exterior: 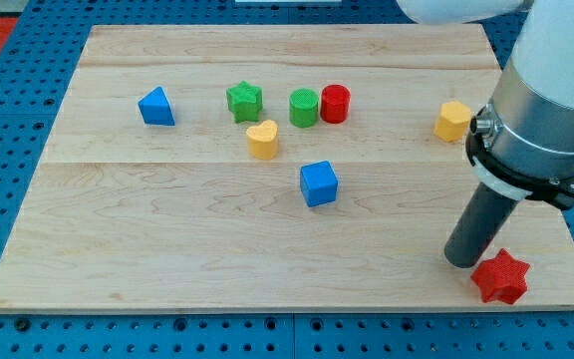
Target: Push the blue cube towards the yellow heart
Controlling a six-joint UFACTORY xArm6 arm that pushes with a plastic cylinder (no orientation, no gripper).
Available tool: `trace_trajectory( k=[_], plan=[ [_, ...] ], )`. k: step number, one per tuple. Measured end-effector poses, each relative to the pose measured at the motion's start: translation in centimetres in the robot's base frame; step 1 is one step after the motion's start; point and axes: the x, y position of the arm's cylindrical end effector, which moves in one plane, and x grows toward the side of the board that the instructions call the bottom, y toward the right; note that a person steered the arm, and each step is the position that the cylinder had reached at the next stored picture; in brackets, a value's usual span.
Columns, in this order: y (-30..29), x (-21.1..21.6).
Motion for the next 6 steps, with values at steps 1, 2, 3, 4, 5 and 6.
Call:
trace_trajectory(
  k=[1, 2, 3, 4, 5, 6],
  plan=[
    [0.1, -0.6],
    [-0.5, -2.4],
    [-6.9, -3.7],
    [-11.4, -6.3],
    [-10.2, -8.6],
    [-13.3, -10.4]
  ],
)
